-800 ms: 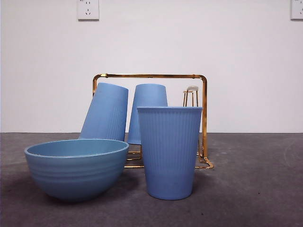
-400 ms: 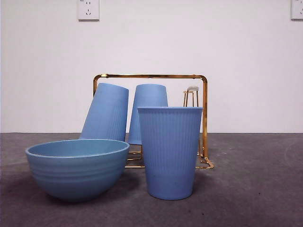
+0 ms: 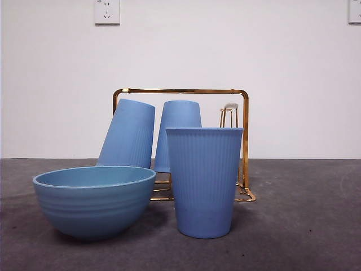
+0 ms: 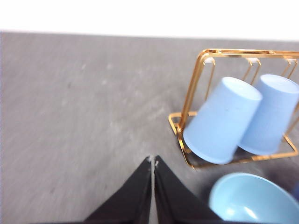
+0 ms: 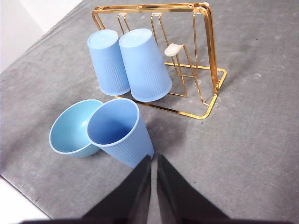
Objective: Right arm lift cup from the cupboard, then place it on the right of the bowl
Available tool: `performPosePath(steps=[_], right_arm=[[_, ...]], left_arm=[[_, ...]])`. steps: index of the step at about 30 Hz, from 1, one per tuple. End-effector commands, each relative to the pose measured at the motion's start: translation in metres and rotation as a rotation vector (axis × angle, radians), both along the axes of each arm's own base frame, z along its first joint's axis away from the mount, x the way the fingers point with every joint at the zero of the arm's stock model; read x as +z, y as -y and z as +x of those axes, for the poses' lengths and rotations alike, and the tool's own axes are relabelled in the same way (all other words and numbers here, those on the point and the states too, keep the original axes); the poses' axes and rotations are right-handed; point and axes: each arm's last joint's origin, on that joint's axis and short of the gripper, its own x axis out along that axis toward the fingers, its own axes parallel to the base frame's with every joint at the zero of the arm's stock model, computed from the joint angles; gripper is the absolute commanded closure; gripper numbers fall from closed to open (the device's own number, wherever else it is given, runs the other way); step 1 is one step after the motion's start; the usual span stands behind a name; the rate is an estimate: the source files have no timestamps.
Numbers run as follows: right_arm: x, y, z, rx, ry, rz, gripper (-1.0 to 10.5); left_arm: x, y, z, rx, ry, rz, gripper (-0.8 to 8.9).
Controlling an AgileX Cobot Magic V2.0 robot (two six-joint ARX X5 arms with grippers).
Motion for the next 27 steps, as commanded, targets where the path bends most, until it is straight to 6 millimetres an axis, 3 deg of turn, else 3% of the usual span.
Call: performPosePath(steps=[1, 6, 13, 27], right_arm=[[0.006, 0.0, -0.001, 0.008, 0.027, 0.005, 9.3], [0.006, 0.0, -0.001, 0.008, 0.027, 0.005, 9.3], [0.006, 0.0, -0.001, 0.008, 0.027, 0.005, 9.3], [0.006, 0.0, -0.001, 0.008, 0.027, 0.005, 9.3]], left_arm=[[-0.027, -0.009, 0.001, -0.021, 0.067, 0.022, 8.08], [-0.064, -0.02, 0.0, 0.077, 0.073, 0.049, 8.08], [-0.087, -0.027, 0.001, 0.247, 0.068, 0.066, 8.08], [-0.092, -0.028, 0.002, 0.278, 0.091, 0.099, 8.08]])
